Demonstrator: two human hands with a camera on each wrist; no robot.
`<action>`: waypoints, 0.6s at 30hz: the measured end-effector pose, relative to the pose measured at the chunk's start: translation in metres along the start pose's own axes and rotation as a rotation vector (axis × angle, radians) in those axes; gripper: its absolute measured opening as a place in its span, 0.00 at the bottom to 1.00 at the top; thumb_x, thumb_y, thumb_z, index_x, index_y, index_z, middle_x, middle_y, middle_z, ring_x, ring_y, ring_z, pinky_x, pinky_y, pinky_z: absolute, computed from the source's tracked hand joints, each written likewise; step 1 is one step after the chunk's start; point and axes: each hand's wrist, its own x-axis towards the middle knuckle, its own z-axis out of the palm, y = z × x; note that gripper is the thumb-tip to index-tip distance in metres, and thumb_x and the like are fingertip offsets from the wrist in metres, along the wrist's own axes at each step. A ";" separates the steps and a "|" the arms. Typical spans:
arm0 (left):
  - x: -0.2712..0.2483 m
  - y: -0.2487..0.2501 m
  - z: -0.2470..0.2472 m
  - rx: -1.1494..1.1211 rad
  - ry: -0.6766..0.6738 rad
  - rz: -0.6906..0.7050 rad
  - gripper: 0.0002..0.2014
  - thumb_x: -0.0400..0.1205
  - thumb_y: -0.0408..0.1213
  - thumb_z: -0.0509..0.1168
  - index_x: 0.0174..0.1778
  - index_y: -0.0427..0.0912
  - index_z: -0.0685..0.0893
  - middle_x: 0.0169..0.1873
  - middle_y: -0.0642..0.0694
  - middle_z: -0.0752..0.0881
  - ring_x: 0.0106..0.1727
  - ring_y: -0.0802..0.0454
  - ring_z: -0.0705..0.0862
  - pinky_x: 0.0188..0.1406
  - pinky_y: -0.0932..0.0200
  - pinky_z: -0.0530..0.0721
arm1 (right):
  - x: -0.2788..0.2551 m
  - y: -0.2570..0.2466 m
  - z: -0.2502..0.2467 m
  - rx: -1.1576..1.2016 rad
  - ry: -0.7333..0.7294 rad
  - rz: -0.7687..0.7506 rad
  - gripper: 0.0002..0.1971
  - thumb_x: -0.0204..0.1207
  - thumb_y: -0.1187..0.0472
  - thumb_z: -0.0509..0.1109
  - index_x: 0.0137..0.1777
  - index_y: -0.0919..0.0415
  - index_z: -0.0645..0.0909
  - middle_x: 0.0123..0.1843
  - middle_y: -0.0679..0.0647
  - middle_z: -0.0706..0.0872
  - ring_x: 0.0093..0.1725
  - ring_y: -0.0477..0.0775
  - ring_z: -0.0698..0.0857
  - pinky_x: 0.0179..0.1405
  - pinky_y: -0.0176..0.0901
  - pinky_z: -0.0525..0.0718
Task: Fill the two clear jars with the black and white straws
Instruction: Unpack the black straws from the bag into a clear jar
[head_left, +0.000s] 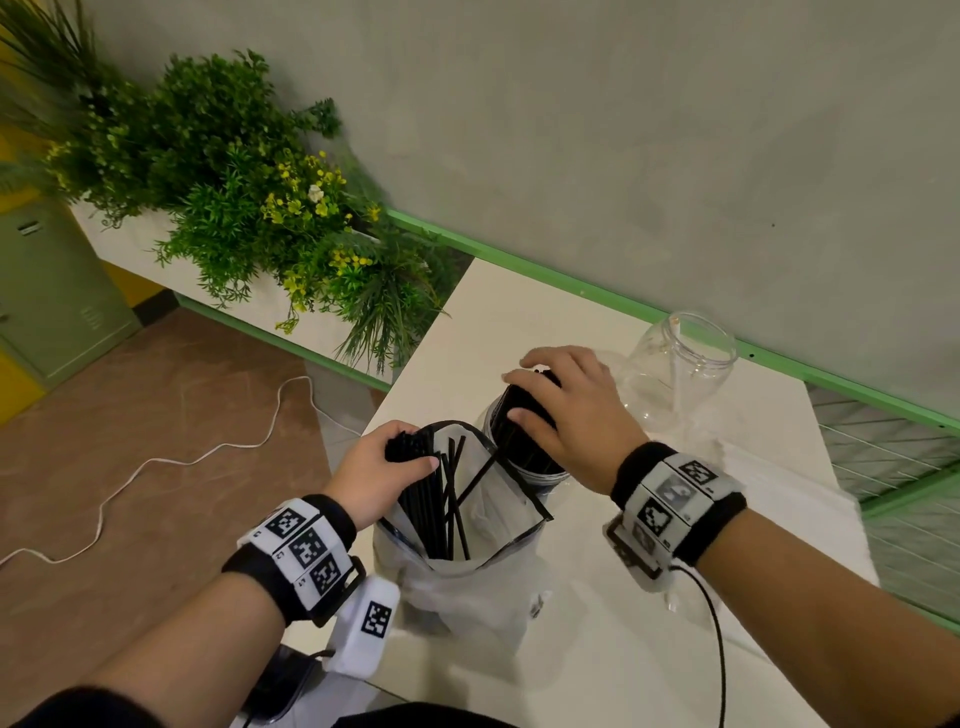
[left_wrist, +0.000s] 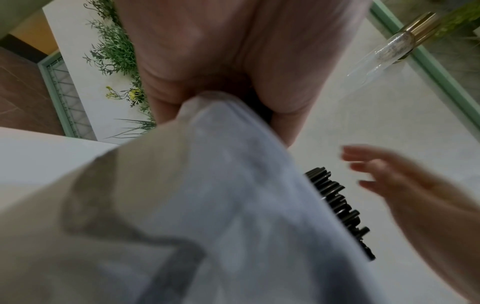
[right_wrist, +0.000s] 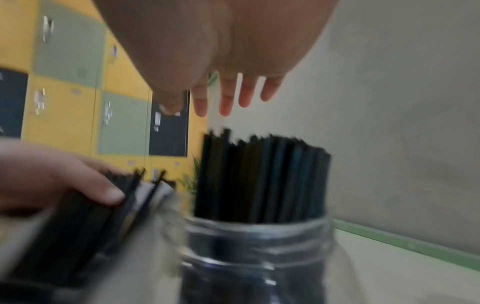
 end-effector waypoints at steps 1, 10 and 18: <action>0.000 -0.002 0.000 -0.002 0.004 0.001 0.08 0.75 0.32 0.73 0.48 0.43 0.84 0.41 0.46 0.86 0.44 0.49 0.85 0.44 0.60 0.82 | -0.008 -0.009 -0.002 0.091 0.083 -0.005 0.16 0.81 0.50 0.59 0.61 0.57 0.82 0.58 0.53 0.81 0.58 0.56 0.74 0.59 0.47 0.73; -0.010 -0.010 0.002 -0.032 -0.006 0.049 0.12 0.68 0.45 0.74 0.46 0.51 0.84 0.41 0.50 0.87 0.47 0.48 0.86 0.53 0.51 0.83 | -0.082 -0.065 0.049 0.485 -0.281 0.420 0.18 0.82 0.49 0.63 0.66 0.57 0.76 0.57 0.48 0.81 0.51 0.44 0.79 0.55 0.44 0.82; -0.025 -0.004 0.010 -0.095 -0.112 0.121 0.13 0.72 0.39 0.74 0.50 0.45 0.83 0.40 0.54 0.86 0.44 0.58 0.84 0.47 0.64 0.81 | -0.071 -0.082 0.059 0.753 -0.237 0.607 0.29 0.73 0.45 0.75 0.72 0.50 0.71 0.59 0.46 0.77 0.53 0.41 0.79 0.48 0.26 0.76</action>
